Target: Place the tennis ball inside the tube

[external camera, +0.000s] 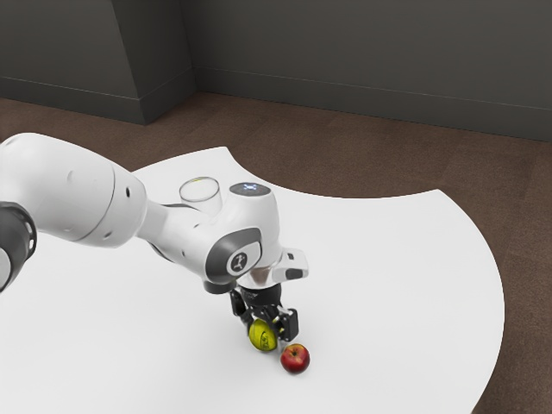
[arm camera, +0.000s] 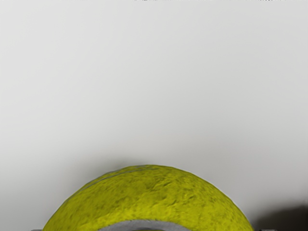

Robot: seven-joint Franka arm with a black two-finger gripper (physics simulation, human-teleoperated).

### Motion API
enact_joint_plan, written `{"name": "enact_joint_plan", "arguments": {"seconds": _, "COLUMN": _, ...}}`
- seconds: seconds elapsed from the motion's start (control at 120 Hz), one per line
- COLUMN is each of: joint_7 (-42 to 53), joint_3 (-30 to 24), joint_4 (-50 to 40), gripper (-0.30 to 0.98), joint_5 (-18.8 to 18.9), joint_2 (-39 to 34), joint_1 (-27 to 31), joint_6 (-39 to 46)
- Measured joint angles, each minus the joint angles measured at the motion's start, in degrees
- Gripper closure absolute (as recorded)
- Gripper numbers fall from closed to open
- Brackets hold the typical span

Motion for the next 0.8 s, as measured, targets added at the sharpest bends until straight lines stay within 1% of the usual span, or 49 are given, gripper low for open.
{"name": "enact_joint_plan", "arguments": {"seconds": 0.208, "joint_7": 0.0, "joint_3": 0.0, "joint_4": 0.0, "gripper": 0.25, "joint_5": -0.1, "joint_2": -0.1, "joint_1": 0.0, "joint_6": 0.2}}
{"name": "enact_joint_plan", "arguments": {"seconds": 0.433, "joint_7": -0.3, "joint_3": 0.0, "joint_4": 0.1, "gripper": 0.28, "joint_5": 0.1, "joint_2": -0.7, "joint_1": 0.1, "joint_6": 0.2}}
{"name": "enact_joint_plan", "arguments": {"seconds": 0.517, "joint_7": -0.3, "joint_3": 0.1, "joint_4": 0.2, "gripper": 0.3, "joint_5": 0.5, "joint_2": -2.1, "joint_1": 0.0, "joint_6": 0.0}}
{"name": "enact_joint_plan", "arguments": {"seconds": 0.617, "joint_7": -0.5, "joint_3": 0.1, "joint_4": 0.4, "gripper": 0.33, "joint_5": 2.1, "joint_2": -5.3, "joint_1": -0.2, "joint_6": -0.7}}
{"name": "enact_joint_plan", "arguments": {"seconds": 0.683, "joint_7": -0.8, "joint_3": 0.2, "joint_4": 1.2, "gripper": 0.36, "joint_5": 4.0, "joint_2": -7.5, "joint_1": -0.4, "joint_6": -1.8}}
{"name": "enact_joint_plan", "arguments": {"seconds": 0.8, "joint_7": -1.3, "joint_3": 0.6, "joint_4": 10.3, "gripper": 0.36, "joint_5": 7.3, "joint_2": -9.6, "joint_1": -0.1, "joint_6": -8.1}}
